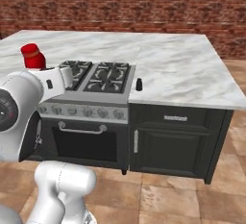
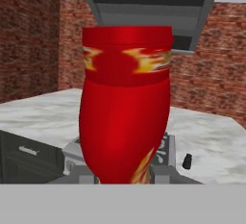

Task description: Take 2 condiments from the cabinet and move them on the counter near the stove.Make sure the condiments are lined up with each other, next to each other.

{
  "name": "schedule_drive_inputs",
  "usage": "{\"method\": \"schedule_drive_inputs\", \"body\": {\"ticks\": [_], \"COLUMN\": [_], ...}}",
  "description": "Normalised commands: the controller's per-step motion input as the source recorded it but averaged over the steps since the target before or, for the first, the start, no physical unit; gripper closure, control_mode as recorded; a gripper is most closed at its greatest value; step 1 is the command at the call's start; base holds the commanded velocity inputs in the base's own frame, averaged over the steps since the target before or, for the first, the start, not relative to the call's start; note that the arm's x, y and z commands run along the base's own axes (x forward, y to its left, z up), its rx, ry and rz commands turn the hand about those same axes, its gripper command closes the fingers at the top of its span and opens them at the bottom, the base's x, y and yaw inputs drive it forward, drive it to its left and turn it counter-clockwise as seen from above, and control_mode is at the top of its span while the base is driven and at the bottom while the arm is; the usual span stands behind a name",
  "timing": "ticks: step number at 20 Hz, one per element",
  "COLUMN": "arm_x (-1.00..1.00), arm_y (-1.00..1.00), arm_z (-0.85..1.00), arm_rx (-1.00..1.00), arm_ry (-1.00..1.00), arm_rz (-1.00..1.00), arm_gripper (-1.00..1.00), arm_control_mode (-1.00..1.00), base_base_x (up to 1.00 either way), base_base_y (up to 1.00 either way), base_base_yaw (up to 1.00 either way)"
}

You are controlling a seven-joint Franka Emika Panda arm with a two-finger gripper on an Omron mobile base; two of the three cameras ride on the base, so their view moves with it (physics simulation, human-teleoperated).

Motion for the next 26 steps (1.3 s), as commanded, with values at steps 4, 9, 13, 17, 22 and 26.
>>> {"method": "schedule_drive_inputs", "body": {"ticks": [4, 9, 13, 17, 22, 26], "arm_x": [0.0, 0.0, 0.0, 0.0, 0.0, 0.0], "arm_y": [0.0, 0.0, 0.0, 0.0, 0.0, 0.0], "arm_z": [0.0, 0.0, 0.0, 0.0, 0.0, 0.0], "arm_rx": [0.0, 0.0, 0.0, 0.0, 0.0, 0.0], "arm_ry": [0.0, 0.0, 0.0, 0.0, 0.0, 0.0], "arm_rz": [0.0, 0.0, 0.0, 0.0, 0.0, 0.0], "arm_gripper": [1.0, 1.0, 1.0, 1.0, 1.0, 1.0], "arm_control_mode": [1.0, 1.0, 1.0, 1.0, 1.0, 1.0], "base_base_x": [0.13, 0.24, 0.67, 0.72, 0.61, 0.65], "base_base_y": [0.13, 0.0, 0.01, 0.06, 0.11, 0.09], "base_base_yaw": [0.03, 0.0, 0.0, 0.0, 0.0, 0.0]}}
